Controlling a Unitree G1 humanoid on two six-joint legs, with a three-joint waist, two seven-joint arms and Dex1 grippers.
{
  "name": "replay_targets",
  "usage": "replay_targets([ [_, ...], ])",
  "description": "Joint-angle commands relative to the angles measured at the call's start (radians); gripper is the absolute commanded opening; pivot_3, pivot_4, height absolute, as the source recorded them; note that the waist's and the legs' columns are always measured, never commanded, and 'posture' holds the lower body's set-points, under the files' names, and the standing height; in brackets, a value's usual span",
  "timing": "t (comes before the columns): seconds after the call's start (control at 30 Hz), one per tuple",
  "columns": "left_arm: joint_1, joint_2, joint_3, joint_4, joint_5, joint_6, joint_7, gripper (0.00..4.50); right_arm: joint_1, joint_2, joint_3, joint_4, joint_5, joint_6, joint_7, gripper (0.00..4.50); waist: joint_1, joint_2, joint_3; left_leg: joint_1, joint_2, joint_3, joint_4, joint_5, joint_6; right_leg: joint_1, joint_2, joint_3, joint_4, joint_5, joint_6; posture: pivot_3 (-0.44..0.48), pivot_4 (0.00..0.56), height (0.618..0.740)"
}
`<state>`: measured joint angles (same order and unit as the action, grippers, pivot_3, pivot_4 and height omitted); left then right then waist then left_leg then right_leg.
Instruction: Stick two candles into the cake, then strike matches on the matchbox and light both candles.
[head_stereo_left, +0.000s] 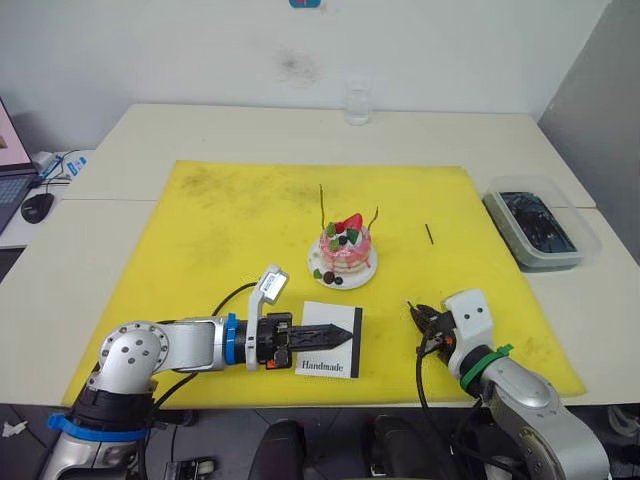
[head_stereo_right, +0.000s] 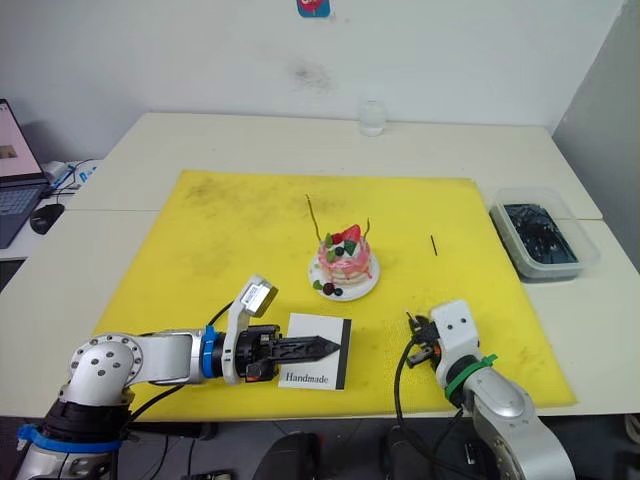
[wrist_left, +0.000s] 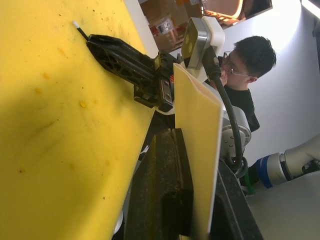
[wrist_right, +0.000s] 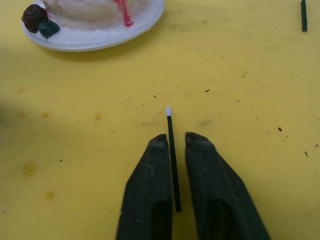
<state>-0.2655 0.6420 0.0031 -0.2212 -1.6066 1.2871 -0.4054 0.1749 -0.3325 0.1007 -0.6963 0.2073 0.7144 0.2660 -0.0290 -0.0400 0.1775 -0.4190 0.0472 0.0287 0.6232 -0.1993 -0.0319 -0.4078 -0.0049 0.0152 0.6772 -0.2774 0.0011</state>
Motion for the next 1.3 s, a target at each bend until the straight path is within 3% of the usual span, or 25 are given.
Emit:
replay_targets([
  [0.03, -0.006, -0.002, -0.006, -0.011, -0.002, 0.007, -0.017, 0.0, -0.011, -0.018, 0.01, 0.002, -0.013, -0.08, 0.034, 1.26, 0.0, 0.0, 0.0, 0.0, 0.0, 0.0, 0.0, 0.0, 0.0, 0.0, 0.0, 0.0, 0.0, 0.0, 0.0, 0.0, 0.15, 0.74],
  [0.3, -0.008, -0.007, -0.005, -0.006, 0.003, 0.005, -0.014, 0.0, -0.026, -0.021, 0.035, 0.092, -0.063, -0.211, 0.053, 1.26, 0.0, 0.0, 0.0, 0.0, 0.0, 0.0, 0.0, 0.0, 0.0, 0.0, 0.0, 0.0, 0.0, 0.0, 0.0, 0.0, 0.15, 0.74],
  [0.9, 0.006, -0.005, 0.003, -0.021, 0.002, 0.004, -0.012, 0.0, 0.042, 0.009, 0.017, 0.125, -0.065, -0.267, 0.041, 1.26, 0.002, 0.0, 0.0, 0.0, 0.0, 0.0, 0.0, 0.0, 0.0, 0.001, 0.0, 0.0, 0.001, 0.0, 0.0, 0.0, 0.15, 0.74],
  [1.3, -0.012, -0.005, 0.001, 0.0, 0.015, 0.011, -0.021, 0.0, 0.008, 0.037, 0.028, 0.183, -0.071, -0.284, 0.037, 1.26, 0.001, 0.0, 0.0, 0.001, 0.0, 0.0, 0.0, 0.0, 0.0, 0.001, 0.0, 0.0, 0.001, 0.0, 0.0, 0.0, 0.15, 0.74],
])
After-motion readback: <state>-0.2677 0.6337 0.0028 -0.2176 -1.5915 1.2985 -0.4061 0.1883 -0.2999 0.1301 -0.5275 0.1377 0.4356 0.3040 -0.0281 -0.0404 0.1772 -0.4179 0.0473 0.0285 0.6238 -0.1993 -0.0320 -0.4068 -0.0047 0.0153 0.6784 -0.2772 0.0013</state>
